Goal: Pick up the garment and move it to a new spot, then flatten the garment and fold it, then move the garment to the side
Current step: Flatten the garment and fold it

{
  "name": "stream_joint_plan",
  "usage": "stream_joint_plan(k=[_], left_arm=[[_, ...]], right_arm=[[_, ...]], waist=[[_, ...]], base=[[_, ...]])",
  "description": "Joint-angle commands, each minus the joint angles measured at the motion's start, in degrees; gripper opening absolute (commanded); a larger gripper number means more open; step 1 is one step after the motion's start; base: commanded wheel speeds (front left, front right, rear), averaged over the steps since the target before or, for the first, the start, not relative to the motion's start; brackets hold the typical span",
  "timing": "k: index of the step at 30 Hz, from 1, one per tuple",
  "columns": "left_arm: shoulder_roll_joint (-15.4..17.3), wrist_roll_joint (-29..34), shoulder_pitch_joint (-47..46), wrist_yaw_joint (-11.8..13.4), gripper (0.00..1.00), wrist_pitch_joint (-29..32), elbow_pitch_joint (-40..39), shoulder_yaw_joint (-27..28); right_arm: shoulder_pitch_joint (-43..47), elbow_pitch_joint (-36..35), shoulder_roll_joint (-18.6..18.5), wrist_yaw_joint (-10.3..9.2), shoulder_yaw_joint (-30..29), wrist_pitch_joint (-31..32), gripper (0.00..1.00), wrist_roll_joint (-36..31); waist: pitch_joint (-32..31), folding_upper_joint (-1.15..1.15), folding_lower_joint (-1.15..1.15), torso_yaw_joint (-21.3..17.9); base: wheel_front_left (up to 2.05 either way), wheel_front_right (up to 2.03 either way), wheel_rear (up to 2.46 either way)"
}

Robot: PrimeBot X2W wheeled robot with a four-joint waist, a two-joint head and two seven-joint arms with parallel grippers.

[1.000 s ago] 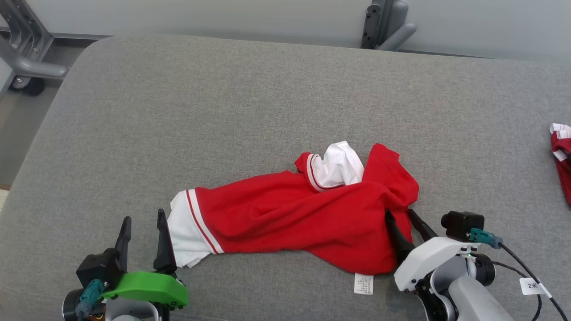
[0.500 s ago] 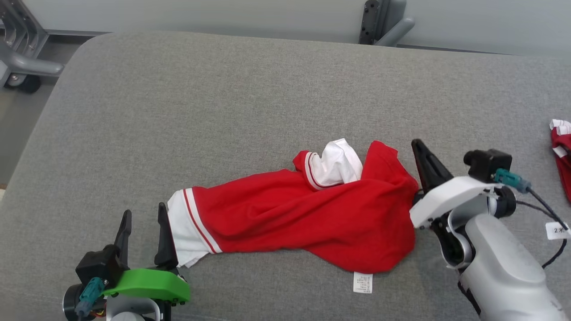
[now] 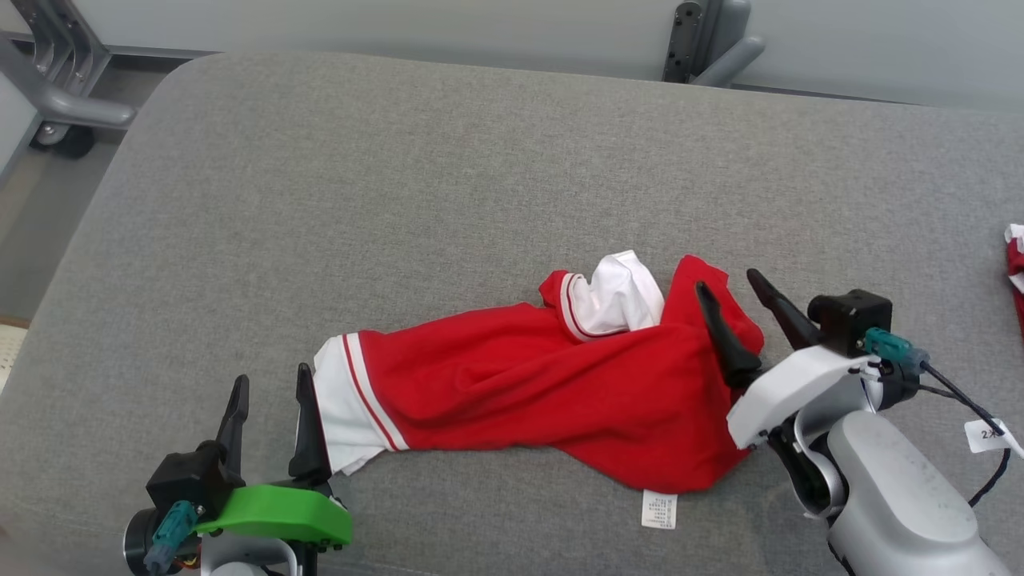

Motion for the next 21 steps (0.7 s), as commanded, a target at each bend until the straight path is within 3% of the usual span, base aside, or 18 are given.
stream_joint_plan(k=[1, 8, 14, 21], left_arm=[[0.0, 0.2, 0.6, 0.2, 1.00, -0.2, -0.3, 0.1], [-0.1, 0.5, 0.9, -0.1, 1.00, -0.2, -0.3, -0.5], [-0.1, 0.5, 0.6, -0.4, 1.00, -0.2, 0.1, -1.3], [-0.1, 0.0, 0.9, -0.3, 1.00, -0.2, 0.4, -1.8]], right_arm=[[1.8, -1.3, -0.6, -0.07, 0.5, 0.6, 1.00, -0.4], [7.4, -8.8, -3.4, -0.07, 5.1, 9.6, 1.00, 0.4], [7.0, -12.1, -6.8, -0.07, 8.6, 16.3, 1.00, 0.5], [3.1, -10.3, -9.6, -0.07, 13.8, 23.6, 1.00, 3.9]], waist=[[-0.4, 0.19, 0.00, -0.8], [-1.0, 0.19, 0.00, -2.2], [-1.3, 0.19, 0.00, -1.6], [-1.6, 0.19, 0.00, 0.7]], base=[[0.00, 0.00, 0.00], [0.00, 0.00, 0.00], [0.00, 0.00, 0.00], [0.00, 0.00, 0.00]])
